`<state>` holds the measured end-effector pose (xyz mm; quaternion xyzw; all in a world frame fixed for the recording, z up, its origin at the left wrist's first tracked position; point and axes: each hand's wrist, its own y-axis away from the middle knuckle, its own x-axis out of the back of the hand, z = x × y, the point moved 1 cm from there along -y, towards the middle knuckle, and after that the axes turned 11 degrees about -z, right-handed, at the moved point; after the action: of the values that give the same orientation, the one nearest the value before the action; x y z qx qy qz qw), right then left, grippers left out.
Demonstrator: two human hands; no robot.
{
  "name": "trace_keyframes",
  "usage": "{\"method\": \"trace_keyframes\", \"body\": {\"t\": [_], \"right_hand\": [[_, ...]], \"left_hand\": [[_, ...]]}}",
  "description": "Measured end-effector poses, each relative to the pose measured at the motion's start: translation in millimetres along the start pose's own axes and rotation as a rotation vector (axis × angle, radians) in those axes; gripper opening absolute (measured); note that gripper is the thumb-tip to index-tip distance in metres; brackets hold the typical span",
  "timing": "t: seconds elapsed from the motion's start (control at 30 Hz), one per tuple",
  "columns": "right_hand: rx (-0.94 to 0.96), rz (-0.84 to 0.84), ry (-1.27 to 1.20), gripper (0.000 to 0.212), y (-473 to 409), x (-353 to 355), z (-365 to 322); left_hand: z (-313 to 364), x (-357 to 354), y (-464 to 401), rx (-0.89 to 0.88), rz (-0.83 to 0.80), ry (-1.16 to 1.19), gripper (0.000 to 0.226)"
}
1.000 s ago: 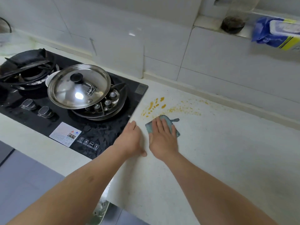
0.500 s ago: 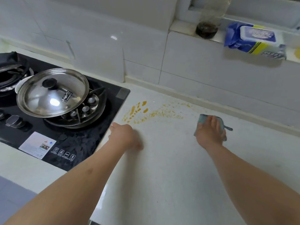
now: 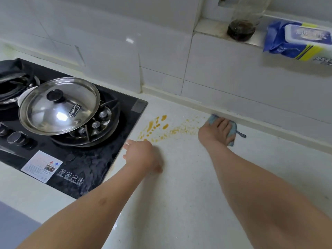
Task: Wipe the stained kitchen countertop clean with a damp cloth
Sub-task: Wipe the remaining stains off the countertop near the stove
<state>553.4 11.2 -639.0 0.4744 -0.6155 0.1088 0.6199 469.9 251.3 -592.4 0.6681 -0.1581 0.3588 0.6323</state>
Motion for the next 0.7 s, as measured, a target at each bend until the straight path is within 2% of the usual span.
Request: {"method": "trace_keyframes", "body": {"t": [0.13, 0.27, 0.43, 0.6, 0.7], "right_hand": [[0.109, 0.005, 0.045, 0.069, 9.3, -13.8, -27.4], [0.454, -0.035, 0.183, 0.068, 28.3, -30.2, -54.5], [0.779, -0.060, 0.270, 0.063, 64.0, -54.1, -80.5], [1.048, -0.089, 0.325, 0.059, 98.3, -74.2, -59.6], [1.107, -0.087, 0.367, 0.058, 93.1, -66.8, -29.7]], "left_hand": [[-1.1, 0.9, -1.7, -0.016, 0.016, 0.012, 0.091], [-3.6, 1.2, -1.2, -0.034, 0.025, 0.055, 0.096], [-8.6, -3.6, 3.2, -0.019, 0.098, 0.060, 0.087], [-10.4, -5.6, 9.3, -0.028, 0.099, 0.061, 0.063], [-16.5, -5.5, 13.7, -0.050, 0.081, 0.072, 0.066]]}}
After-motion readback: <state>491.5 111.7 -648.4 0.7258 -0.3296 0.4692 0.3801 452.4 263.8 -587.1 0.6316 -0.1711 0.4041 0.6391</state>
